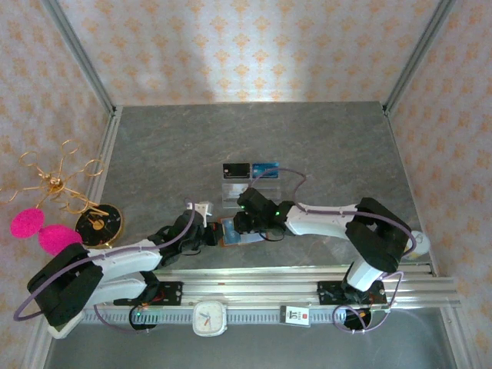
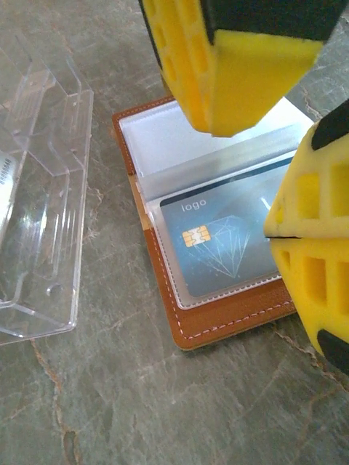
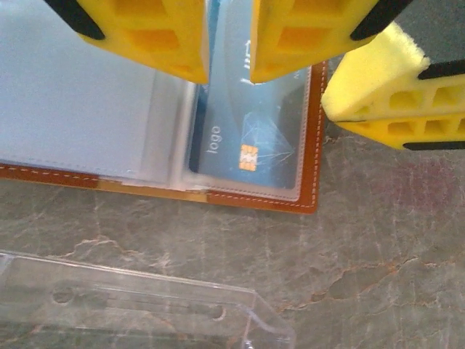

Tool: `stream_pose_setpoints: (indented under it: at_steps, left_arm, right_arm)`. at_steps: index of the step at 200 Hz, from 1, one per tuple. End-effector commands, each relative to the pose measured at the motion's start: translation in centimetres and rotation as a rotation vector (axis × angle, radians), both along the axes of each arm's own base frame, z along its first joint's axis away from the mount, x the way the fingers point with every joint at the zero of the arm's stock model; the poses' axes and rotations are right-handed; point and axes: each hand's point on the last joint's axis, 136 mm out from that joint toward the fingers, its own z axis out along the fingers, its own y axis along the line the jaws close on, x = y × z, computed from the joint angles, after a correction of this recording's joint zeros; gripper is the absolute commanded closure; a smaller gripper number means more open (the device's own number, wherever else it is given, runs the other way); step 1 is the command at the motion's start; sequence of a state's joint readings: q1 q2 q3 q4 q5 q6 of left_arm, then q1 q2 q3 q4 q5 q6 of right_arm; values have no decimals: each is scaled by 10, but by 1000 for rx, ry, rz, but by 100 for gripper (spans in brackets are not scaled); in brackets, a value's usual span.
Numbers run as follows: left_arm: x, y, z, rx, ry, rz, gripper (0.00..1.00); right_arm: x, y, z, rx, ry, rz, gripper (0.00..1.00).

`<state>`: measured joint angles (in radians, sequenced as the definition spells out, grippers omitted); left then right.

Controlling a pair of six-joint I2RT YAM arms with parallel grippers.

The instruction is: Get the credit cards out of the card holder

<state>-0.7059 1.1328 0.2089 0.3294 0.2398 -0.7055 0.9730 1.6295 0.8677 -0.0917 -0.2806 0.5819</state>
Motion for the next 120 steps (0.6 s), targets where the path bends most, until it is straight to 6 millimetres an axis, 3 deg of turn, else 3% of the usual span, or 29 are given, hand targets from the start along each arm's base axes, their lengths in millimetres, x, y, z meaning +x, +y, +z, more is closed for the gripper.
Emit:
stream_pose_setpoints:
  at_steps: [1, 66, 120]
  left_arm:
    - [-2, 0, -9, 25, 24, -18, 100]
    - [-9, 13, -37, 105, 98, 12, 100]
    - [-11, 11, -40, 101, 108, -3, 100]
  right_arm:
    - [-7, 6, -3, 48, 42, 49, 79]
    - [-5, -5, -24, 26, 83, 9, 83]
    - [-11, 3, -26, 85, 110, 34, 89]
